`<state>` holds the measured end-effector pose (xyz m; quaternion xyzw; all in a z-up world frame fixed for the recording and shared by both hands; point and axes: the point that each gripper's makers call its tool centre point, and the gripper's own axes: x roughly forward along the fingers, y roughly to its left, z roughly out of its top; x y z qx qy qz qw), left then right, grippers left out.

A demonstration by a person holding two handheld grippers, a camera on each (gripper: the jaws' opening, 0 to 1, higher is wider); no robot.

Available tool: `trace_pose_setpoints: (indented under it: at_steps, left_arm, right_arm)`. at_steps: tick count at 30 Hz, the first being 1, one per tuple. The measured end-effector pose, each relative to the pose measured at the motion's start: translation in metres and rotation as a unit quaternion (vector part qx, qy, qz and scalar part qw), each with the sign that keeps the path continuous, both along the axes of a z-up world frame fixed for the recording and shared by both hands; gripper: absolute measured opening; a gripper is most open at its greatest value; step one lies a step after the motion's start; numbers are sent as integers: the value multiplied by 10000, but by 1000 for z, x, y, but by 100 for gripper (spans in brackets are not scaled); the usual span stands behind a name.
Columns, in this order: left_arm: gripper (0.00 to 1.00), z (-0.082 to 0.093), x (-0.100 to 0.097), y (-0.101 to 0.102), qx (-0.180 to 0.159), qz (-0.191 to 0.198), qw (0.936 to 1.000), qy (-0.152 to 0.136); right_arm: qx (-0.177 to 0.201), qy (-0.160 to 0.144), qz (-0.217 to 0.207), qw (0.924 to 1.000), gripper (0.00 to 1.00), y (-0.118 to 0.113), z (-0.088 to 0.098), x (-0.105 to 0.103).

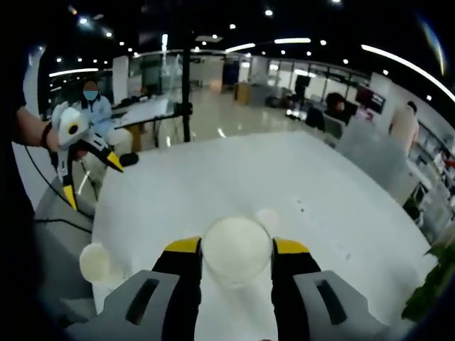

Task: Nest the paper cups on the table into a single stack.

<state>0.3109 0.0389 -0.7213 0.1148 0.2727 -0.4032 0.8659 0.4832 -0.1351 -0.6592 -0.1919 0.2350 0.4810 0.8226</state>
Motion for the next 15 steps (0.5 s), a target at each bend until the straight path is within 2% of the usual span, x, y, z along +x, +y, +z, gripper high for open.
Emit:
trace_pose_setpoints:
  at_steps: [2, 11, 15]
  left_arm:
    - [81, 0, -2, -1, 15, -33, 10000, 2]
    - [81, 4, -2, -4, -25, -89, 10000, -13]
    - [81, 9, 3, -6, -74, -99, 9999, -81]
  right_arm:
    - [133, -53, -35, 9999, 34, 0, 11, -6]
    - [393, -120, -81, 9991, 34, -3, 35, -30]
    - [497, -278, -64, 9984, 34, -1, 49, -44]
